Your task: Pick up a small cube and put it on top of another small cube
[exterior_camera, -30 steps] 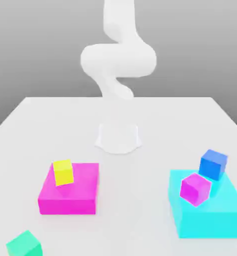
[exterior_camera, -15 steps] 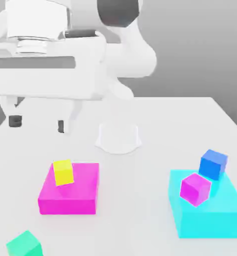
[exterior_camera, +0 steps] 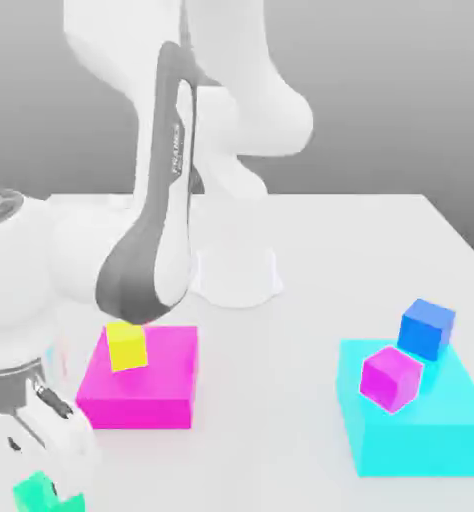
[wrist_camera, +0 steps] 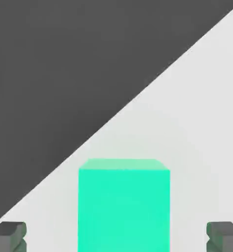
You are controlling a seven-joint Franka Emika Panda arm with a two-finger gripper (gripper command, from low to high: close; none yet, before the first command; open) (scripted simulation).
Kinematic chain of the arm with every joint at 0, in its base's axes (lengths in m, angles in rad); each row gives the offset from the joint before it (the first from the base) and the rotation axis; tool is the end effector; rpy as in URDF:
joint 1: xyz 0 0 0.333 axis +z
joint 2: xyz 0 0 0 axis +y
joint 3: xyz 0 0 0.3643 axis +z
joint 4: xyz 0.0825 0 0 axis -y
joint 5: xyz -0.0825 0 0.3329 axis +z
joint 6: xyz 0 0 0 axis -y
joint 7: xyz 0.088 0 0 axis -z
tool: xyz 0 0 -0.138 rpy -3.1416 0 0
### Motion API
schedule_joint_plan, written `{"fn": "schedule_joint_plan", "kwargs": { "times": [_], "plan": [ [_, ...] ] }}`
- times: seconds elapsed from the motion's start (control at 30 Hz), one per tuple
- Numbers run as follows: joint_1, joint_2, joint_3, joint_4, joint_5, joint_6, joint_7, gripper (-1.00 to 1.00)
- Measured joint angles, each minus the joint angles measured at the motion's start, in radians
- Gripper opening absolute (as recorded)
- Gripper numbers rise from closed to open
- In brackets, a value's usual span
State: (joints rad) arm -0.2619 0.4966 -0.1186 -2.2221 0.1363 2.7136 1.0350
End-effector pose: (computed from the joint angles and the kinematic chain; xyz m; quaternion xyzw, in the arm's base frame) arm 0.5056 -0.2048 0.2077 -0.7230 0.6909 -0.0006 0.0003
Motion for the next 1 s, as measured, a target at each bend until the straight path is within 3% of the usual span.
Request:
{"fn": "schedule_joint_plan", "kwargs": {
  "times": [0.03, 0.23, 0.4, 0.67, 0.8, 0.9, 1.0],
  "plan": [
    [-0.005, 0.025, 0.006, 0.005, 0.006, 0.020, -0.004, -1.00],
    [-0.007, 0.038, 0.009, 0.008, 0.009, 0.030, -0.006, -1.00],
    [0.015, -0.095, -0.018, -0.020, -0.024, -0.075, 0.017, -1.00],
    [0.178, -0.371, 0.169, -0.155, -0.077, -0.211, -0.168, -1.00],
    [0.378, -0.528, 0.265, -0.234, -0.074, -0.288, -0.312, -1.00],
    [0.450, -0.639, 0.302, -0.291, -0.073, -0.341, -0.413, -1.00],
    [0.481, -0.635, 0.332, -0.334, -0.086, -0.294, -0.448, -1.00]
  ]
}}
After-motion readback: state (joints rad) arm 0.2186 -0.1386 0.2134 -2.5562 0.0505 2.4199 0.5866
